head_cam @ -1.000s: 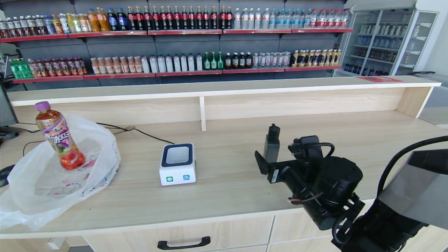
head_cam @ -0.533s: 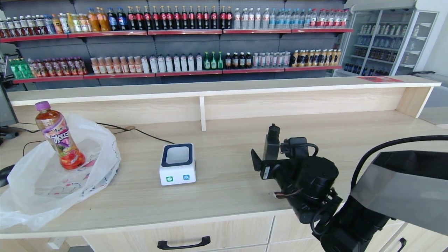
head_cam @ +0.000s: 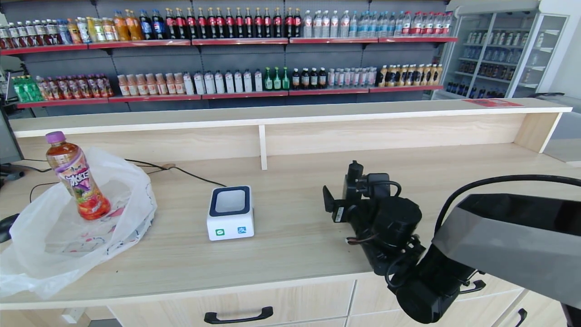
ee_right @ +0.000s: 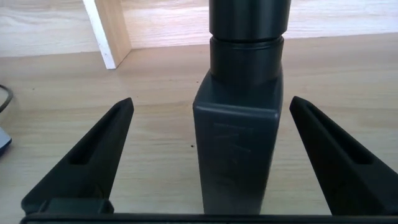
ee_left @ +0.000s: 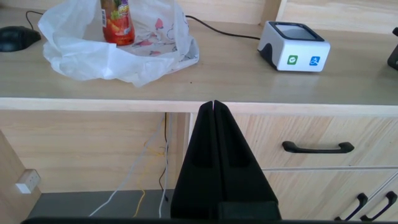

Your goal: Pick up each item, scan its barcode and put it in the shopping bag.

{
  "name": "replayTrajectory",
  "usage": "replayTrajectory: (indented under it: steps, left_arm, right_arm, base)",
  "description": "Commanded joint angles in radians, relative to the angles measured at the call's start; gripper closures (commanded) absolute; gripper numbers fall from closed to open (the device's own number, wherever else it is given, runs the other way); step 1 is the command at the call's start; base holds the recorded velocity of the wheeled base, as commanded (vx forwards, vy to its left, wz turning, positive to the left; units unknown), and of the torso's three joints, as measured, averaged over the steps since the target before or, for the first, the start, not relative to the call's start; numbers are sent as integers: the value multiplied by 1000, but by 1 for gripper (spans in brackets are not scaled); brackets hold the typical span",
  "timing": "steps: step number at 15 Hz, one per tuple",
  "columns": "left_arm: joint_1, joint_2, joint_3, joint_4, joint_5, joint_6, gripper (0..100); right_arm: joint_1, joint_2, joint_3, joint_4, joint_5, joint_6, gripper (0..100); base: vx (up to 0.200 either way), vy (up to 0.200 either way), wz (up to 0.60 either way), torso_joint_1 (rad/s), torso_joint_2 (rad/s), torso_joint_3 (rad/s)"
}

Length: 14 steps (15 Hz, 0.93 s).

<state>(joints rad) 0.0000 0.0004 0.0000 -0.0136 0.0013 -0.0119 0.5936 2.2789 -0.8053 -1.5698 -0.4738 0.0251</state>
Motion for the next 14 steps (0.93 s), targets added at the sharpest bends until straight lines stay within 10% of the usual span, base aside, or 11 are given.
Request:
replayTrajectory:
  steps: [1,14]
  left_arm:
    - [0,0,0,0,0,0,100]
    - [0,0,0,0,0,0,100]
  right_arm:
    - [-15,14,-15,-1,0,-1,0]
    - [-52,27,0,-1,0,-1,0]
  base:
    - [0,0,0,0,0,0]
    - [0,0,0,0,0,0]
